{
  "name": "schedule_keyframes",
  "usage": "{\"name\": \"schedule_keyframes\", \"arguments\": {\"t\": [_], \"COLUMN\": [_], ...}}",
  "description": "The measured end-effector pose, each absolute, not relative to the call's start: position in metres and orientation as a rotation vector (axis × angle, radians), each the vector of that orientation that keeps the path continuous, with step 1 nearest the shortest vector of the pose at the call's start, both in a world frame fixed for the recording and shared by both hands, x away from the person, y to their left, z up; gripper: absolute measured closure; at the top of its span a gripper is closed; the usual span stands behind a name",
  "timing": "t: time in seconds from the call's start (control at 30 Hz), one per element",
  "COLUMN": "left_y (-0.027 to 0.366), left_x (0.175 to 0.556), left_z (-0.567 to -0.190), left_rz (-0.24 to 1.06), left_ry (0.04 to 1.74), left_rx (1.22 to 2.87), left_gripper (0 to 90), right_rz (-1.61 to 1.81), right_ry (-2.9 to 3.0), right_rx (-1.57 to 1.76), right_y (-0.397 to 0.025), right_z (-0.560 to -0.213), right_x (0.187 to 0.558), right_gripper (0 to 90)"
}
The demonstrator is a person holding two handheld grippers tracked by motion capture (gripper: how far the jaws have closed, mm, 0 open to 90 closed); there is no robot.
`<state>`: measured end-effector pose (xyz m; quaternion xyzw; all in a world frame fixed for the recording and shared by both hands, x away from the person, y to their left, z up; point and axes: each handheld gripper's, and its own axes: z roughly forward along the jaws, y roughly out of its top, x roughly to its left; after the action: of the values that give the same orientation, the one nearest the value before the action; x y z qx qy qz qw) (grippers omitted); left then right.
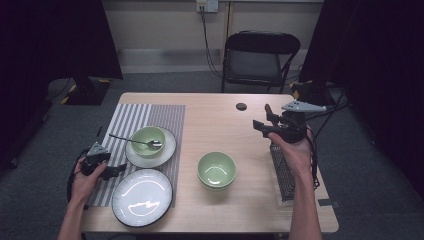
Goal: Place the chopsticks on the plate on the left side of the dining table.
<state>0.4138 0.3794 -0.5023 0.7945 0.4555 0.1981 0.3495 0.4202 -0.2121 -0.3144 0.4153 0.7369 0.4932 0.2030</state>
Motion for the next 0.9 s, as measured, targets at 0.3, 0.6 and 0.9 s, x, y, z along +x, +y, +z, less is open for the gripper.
{"name": "schedule_keyframes", "arguments": {"t": [0.3,0.6,0.9], "left_y": [0.379,0.379,0.379], "left_x": [0.414,0.414,0.414], "left_z": [-0.502,-0.502,-0.502], "left_rz": [0.513,0.513,0.513], "left_ry": [1.18,1.18,1.18], "left_rx": [2.059,2.059,2.058], "left_gripper": [12.9,12.9,12.9], "right_rz": [1.336,1.317,1.278], "right_ry": [2.065,2.056,2.063], "right_rx": [1.182,1.219,1.252], "right_y": [-0.222,-0.229,-0.235], "right_z": [-0.32,-0.326,-0.335], "right_x": [0.426,0.429,0.436], "right_gripper": [42.2,43.6,46.6]}}
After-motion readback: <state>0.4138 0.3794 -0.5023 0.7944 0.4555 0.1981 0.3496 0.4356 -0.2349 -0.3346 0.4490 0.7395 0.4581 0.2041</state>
